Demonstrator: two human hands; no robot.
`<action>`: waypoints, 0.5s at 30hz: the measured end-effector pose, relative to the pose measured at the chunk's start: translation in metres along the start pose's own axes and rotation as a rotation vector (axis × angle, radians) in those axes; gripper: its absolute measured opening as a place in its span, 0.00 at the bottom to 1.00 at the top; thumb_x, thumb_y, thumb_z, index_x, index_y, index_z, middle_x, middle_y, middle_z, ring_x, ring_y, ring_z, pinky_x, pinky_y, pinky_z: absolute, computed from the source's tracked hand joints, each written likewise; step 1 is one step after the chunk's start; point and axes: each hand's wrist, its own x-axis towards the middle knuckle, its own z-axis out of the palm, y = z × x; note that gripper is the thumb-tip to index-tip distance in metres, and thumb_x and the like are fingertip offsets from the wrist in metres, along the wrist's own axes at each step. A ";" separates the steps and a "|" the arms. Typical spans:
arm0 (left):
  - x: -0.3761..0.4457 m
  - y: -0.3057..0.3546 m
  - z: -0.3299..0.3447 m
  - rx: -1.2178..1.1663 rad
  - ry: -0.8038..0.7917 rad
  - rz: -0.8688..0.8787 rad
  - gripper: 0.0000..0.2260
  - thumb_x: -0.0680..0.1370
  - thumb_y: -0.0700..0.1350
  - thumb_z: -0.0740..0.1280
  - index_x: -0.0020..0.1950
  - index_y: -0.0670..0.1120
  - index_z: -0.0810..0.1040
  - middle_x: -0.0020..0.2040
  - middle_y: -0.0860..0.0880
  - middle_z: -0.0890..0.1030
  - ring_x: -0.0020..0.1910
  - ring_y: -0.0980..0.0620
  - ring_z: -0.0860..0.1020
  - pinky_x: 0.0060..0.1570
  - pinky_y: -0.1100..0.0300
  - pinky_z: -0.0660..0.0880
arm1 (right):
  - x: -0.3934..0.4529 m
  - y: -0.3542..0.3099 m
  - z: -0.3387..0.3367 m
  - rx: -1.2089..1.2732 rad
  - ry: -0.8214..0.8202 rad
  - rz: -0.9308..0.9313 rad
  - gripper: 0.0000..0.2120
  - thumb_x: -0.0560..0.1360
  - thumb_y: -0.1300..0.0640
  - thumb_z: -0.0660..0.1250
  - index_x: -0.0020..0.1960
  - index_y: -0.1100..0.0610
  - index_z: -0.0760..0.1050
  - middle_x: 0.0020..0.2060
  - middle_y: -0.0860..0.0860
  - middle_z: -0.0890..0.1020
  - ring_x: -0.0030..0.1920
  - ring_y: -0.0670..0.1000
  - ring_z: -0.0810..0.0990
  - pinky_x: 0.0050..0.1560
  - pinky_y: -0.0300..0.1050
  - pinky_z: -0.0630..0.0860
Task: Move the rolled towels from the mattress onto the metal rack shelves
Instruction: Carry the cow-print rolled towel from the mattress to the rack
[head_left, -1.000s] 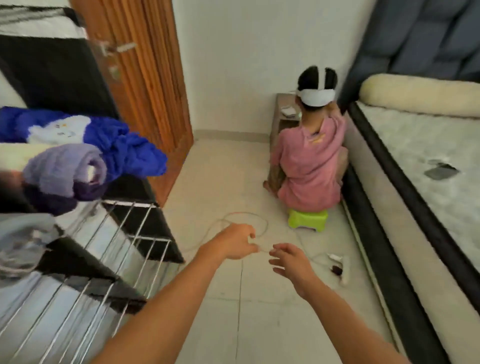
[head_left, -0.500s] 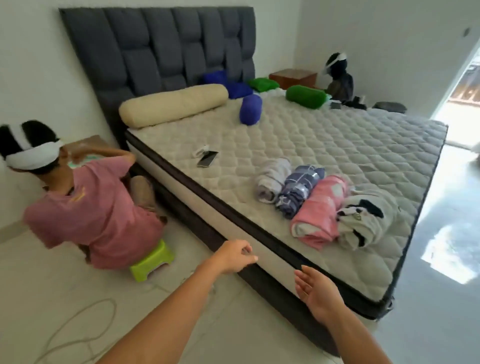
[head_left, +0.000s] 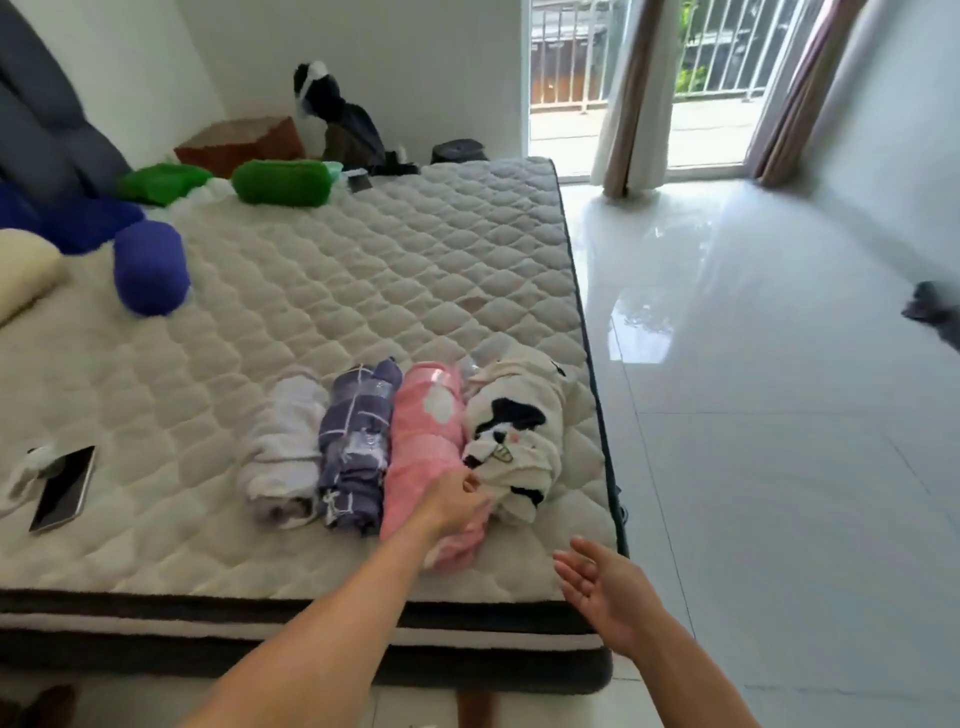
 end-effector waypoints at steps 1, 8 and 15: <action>0.021 0.005 -0.006 0.021 0.000 0.013 0.06 0.75 0.46 0.67 0.48 0.44 0.79 0.42 0.48 0.78 0.44 0.50 0.74 0.46 0.57 0.72 | 0.012 -0.003 0.007 0.003 0.018 0.006 0.17 0.80 0.59 0.59 0.67 0.62 0.68 0.58 0.63 0.76 0.60 0.60 0.75 0.61 0.52 0.71; 0.147 0.022 -0.048 0.104 0.002 0.010 0.14 0.74 0.43 0.66 0.58 0.40 0.76 0.54 0.43 0.81 0.55 0.44 0.77 0.50 0.58 0.70 | 0.094 -0.010 0.072 -0.056 0.107 0.099 0.24 0.78 0.53 0.63 0.71 0.59 0.65 0.65 0.66 0.72 0.65 0.61 0.74 0.61 0.50 0.72; 0.226 0.050 -0.066 0.081 -0.099 0.057 0.25 0.74 0.48 0.69 0.68 0.42 0.68 0.64 0.43 0.76 0.64 0.43 0.74 0.59 0.56 0.69 | 0.141 -0.018 0.096 0.173 0.186 0.133 0.22 0.73 0.41 0.66 0.59 0.56 0.73 0.58 0.60 0.79 0.57 0.59 0.79 0.58 0.54 0.77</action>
